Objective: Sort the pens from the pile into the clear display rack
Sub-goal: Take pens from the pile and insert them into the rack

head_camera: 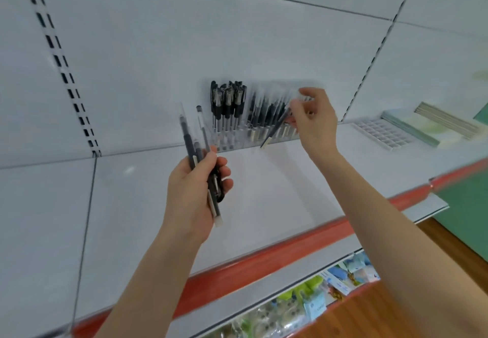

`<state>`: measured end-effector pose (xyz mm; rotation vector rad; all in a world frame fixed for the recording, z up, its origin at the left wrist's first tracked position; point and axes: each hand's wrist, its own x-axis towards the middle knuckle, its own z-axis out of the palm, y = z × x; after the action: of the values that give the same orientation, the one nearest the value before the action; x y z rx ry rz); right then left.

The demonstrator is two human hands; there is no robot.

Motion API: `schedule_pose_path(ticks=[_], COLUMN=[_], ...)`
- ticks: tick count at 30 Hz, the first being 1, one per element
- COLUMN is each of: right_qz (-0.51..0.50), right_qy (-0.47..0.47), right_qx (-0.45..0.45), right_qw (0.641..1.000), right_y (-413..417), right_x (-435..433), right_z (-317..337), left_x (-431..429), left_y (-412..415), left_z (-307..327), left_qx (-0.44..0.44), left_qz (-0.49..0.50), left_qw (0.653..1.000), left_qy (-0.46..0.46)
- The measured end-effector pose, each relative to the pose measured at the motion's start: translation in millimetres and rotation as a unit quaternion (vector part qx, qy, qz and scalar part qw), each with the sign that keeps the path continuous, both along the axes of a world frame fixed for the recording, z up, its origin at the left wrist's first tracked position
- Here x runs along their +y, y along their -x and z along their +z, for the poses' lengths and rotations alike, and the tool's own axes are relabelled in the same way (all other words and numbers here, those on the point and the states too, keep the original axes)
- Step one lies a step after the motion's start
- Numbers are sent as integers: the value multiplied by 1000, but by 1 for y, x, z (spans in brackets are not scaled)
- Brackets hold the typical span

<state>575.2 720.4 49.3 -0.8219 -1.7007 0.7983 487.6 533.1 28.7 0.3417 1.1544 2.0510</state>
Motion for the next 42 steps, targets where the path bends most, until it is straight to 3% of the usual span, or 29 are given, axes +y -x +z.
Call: schedule_pose_path(ticks=[7,19,26,36,42], right_qz=[97,263,269,275,274], right_qy=[-31,-147,-176,-170,-196], right_qx=[-1,-113,-163,-147,-209], right_qw=[995,947,933,935,918], right_y=[28,59,71,78,80], right_x=[48,100,117,114,115], right_z=[16,31,50,48,46], left_x=[32,79,79,83,80], left_y=[-10,-60,-68,-61,-56], left_z=[-2,-6,-8,-7,-8], left_qx=[13,10,17,21,22], left_qz=[75,213,235,230,226], left_qw=[997,977,971,972,974], left_qy=[15,25,34,29,25])
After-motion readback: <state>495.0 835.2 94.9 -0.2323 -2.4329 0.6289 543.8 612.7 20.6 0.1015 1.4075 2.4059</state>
